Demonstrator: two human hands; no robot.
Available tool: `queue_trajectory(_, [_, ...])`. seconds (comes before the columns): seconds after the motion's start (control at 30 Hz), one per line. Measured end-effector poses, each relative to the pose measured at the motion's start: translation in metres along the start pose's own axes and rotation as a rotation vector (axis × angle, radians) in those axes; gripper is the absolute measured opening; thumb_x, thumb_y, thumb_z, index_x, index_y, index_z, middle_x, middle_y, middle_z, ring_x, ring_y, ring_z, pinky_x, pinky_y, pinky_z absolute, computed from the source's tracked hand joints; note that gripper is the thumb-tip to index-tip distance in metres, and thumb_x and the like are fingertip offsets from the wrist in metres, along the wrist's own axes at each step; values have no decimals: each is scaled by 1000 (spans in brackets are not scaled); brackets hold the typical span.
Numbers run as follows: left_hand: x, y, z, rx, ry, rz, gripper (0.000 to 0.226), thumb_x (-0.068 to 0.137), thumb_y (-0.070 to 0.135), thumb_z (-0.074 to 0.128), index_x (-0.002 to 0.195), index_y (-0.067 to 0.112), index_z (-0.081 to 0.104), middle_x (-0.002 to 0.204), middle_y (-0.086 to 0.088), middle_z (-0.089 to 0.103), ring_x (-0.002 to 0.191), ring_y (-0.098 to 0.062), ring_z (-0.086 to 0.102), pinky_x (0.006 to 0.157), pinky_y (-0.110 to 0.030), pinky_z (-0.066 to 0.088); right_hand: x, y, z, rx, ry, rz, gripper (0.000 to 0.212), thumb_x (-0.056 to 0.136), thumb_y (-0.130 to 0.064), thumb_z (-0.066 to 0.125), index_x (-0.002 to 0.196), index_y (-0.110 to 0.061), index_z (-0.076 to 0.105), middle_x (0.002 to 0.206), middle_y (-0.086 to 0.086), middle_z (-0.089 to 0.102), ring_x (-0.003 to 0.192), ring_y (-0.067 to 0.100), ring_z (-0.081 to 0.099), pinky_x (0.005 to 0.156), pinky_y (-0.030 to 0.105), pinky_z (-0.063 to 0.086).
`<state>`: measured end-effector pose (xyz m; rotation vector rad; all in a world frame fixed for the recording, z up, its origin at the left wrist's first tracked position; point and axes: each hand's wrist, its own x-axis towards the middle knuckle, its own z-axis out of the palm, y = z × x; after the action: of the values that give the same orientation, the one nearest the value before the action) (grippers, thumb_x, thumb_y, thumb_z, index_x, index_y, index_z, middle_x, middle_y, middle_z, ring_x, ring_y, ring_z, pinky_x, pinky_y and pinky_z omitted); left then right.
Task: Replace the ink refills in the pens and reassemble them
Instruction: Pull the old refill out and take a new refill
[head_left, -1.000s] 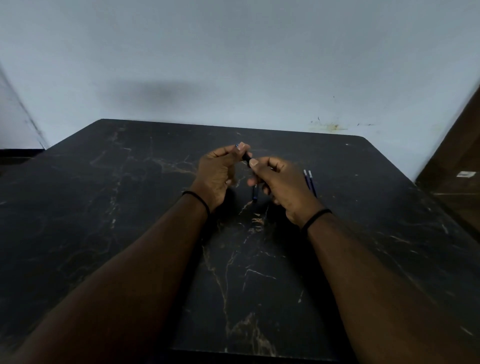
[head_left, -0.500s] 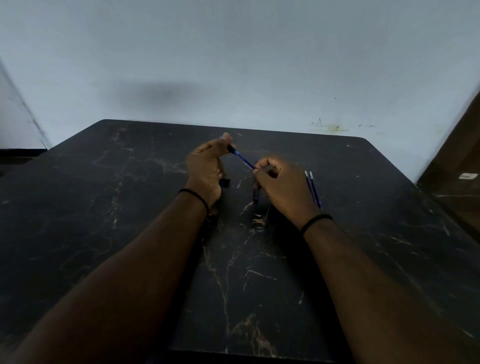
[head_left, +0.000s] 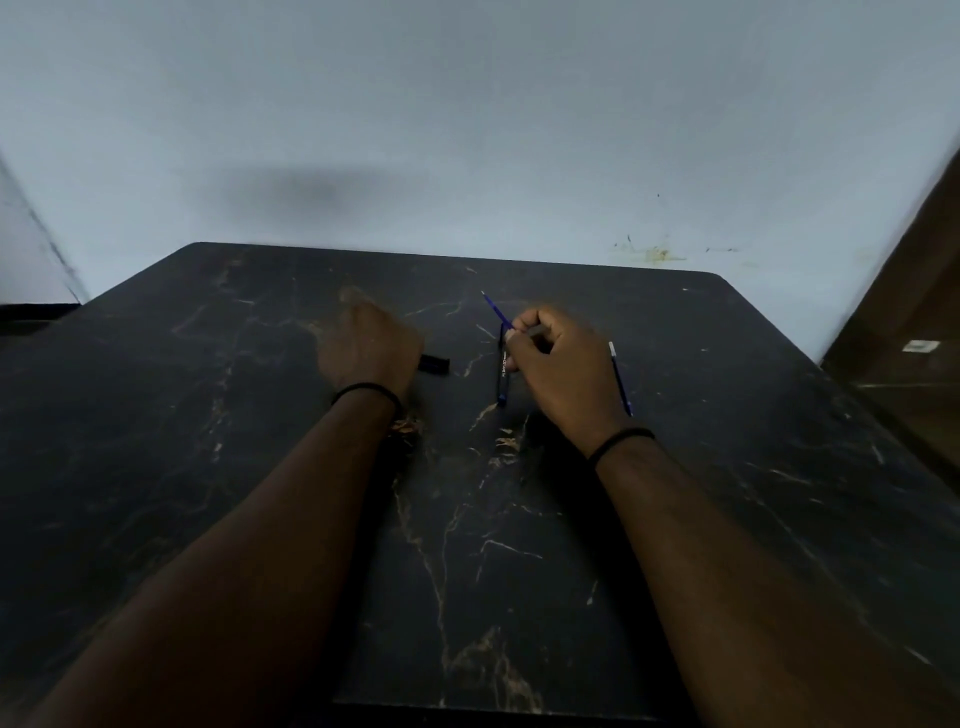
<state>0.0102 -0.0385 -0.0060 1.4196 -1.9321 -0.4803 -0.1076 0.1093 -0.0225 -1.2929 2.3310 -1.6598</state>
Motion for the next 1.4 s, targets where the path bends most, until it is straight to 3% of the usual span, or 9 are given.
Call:
queue_trajectory(0.1, [5,-8,1,152,-100,-12,48,86,31,57,124,3,50,122,-18,60,114,-42,58,87,-45,48,0,-2,-1,-6,-3,8,8,93,-29,62,89,-23,65,80,-1,73,78,18,70,77,42,58])
queue_trajectory(0.27, [5,-8,3,211,-111,-8,44,89,27,50,125,2,53,126,-19,59,116,-43,57,87,-45,47,-1,-4,-1,1,-6,19,9,94,-30,61,89,-24,65,81,-1,73,77,19,69,75,44,58])
queue_trajectory(0.43, [-2,2,2,5,84,113,25,90,26,52,110,11,52,94,-8,65,79,-28,59,67,-35,38,-1,-6,1,118,76,57,6,93,-28,61,87,-27,60,82,1,74,77,26,71,72,52,59])
queue_trajectory(0.53, [-16,16,7,-279,141,368,18,92,36,53,94,19,54,72,6,54,63,-13,51,58,-28,36,1,-8,-1,164,162,48,6,95,-31,60,90,-31,57,87,0,74,77,25,72,73,50,59])
queue_trajectory(0.67, [-33,27,19,-423,-57,660,14,88,35,60,91,22,62,72,10,58,56,3,51,51,-15,36,1,-13,-5,211,300,15,15,97,-35,59,86,-43,51,88,-6,76,73,15,73,70,47,61])
queue_trajectory(0.87, [-45,32,21,-466,-287,808,39,78,43,68,105,15,74,84,10,68,61,15,51,56,-3,34,0,-19,-8,225,368,-56,14,98,-35,54,91,-44,46,94,-11,76,85,7,72,78,42,60])
queue_trajectory(1.1, [-43,33,20,-381,-302,792,15,84,18,70,89,6,77,85,-9,75,75,-24,69,70,-43,55,-4,-27,-4,260,313,-119,7,91,-48,54,87,-51,48,95,-4,75,93,12,71,79,44,60])
queue_trajectory(1.27, [-38,30,24,-322,-276,753,13,84,23,74,90,12,78,86,-4,76,76,-17,69,68,-29,52,-5,-39,-12,403,544,-328,4,98,-22,57,98,-21,53,92,13,67,86,27,68,76,48,57])
queue_trajectory(1.4, [-33,26,30,-308,-242,665,12,85,32,72,86,22,77,76,7,72,68,-6,65,59,-24,47,2,-37,-26,347,728,-396,7,101,-16,55,97,-21,51,86,0,58,72,24,56,68,33,49])
